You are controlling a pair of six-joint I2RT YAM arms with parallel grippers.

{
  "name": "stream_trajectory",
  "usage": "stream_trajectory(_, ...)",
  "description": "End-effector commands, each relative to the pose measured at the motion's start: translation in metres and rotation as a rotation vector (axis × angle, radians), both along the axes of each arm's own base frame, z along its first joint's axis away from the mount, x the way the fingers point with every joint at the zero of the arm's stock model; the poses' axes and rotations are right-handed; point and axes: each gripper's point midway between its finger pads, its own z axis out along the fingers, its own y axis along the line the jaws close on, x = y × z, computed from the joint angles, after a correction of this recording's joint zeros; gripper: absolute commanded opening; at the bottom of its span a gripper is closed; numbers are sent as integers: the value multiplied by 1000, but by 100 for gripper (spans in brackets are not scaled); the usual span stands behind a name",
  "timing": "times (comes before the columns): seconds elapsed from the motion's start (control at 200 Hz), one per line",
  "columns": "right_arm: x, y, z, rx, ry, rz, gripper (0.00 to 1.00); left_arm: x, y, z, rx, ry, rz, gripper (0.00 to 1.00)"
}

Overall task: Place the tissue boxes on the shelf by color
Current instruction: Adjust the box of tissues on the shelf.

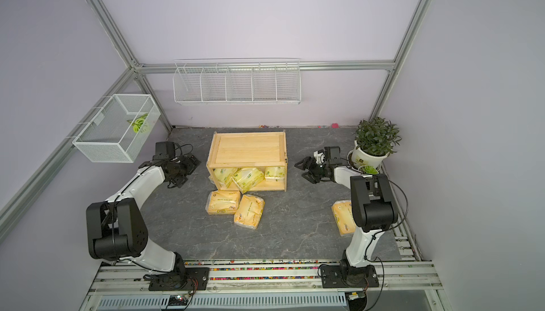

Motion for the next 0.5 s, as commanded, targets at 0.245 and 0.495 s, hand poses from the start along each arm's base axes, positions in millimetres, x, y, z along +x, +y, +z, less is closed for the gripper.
stream_trajectory(0.245,13,12,11,93,-20,1,72,51,-32,9,-260,-146,-41,100)
stream_trajectory(0.495,11,37,9,100,-15,48,72,58,-41,-2,-373,-157,-9,100)
